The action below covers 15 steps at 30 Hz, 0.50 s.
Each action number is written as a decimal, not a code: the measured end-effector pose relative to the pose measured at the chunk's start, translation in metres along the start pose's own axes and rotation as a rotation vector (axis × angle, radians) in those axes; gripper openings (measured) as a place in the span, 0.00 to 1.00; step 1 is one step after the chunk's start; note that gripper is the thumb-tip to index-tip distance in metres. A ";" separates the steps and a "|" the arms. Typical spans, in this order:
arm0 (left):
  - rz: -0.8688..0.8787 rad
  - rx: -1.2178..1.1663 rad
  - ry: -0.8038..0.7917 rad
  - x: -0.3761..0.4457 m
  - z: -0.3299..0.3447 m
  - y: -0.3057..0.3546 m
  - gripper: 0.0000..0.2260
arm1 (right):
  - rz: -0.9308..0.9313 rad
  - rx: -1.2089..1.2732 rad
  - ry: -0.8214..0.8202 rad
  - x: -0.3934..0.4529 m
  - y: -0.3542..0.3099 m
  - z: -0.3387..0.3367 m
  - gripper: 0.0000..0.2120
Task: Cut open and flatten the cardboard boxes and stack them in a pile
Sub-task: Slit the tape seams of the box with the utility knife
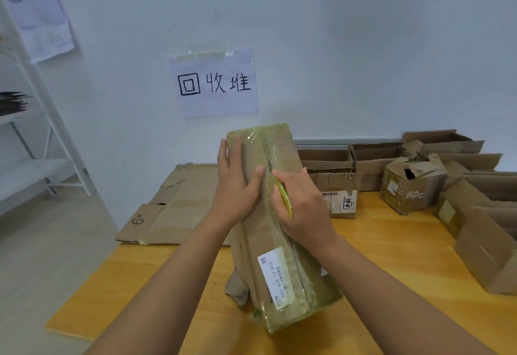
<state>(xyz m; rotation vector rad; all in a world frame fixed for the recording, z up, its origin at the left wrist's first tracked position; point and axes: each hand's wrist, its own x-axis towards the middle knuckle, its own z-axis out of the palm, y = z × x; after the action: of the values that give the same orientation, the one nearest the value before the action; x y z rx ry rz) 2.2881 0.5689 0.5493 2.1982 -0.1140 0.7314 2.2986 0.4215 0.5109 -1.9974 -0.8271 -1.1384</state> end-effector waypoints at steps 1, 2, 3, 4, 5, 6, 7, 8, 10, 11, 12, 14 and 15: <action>-0.021 -0.029 -0.003 -0.012 0.004 -0.002 0.34 | 0.004 0.000 -0.001 -0.001 0.000 0.001 0.14; -0.045 -0.060 -0.003 -0.024 0.007 -0.004 0.35 | 0.009 -0.001 -0.004 -0.002 0.001 0.001 0.14; -0.062 -0.088 0.003 -0.038 0.012 -0.005 0.35 | 0.016 -0.001 -0.010 -0.003 0.002 0.002 0.14; -0.073 -0.110 0.011 -0.050 0.016 -0.007 0.34 | 0.026 0.003 -0.019 -0.004 0.002 0.002 0.14; -0.080 -0.125 0.018 -0.061 0.020 -0.007 0.34 | 0.037 0.008 -0.030 -0.005 0.003 0.002 0.15; -0.087 -0.135 0.022 -0.070 0.023 -0.007 0.33 | 0.044 0.012 -0.040 -0.005 0.004 0.001 0.15; -0.091 -0.140 0.025 -0.075 0.025 -0.008 0.32 | 0.045 0.015 -0.048 -0.005 0.004 0.001 0.15; -0.096 -0.141 0.022 -0.077 0.025 -0.008 0.31 | 0.045 0.018 -0.053 -0.005 0.003 0.001 0.15; -0.112 -0.140 -0.002 -0.075 0.023 -0.008 0.28 | 0.048 0.025 -0.060 -0.004 0.002 0.000 0.14; -0.113 -0.141 -0.016 -0.073 0.022 -0.007 0.26 | 0.054 0.028 -0.063 -0.005 0.002 -0.001 0.14; -0.111 -0.144 -0.024 -0.072 0.022 -0.006 0.25 | 0.064 0.028 -0.067 -0.005 0.003 -0.001 0.15; -0.107 -0.133 -0.029 -0.071 0.022 -0.006 0.25 | 0.088 0.020 -0.084 -0.006 0.003 -0.003 0.15; -0.109 -0.123 -0.031 -0.071 0.023 -0.006 0.25 | 0.101 0.015 -0.095 -0.007 0.003 -0.003 0.15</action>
<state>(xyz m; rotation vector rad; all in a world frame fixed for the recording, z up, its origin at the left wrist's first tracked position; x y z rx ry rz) 2.2420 0.5458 0.4957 2.0813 -0.0526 0.6132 2.2962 0.4161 0.5055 -2.0697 -0.7702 -0.9836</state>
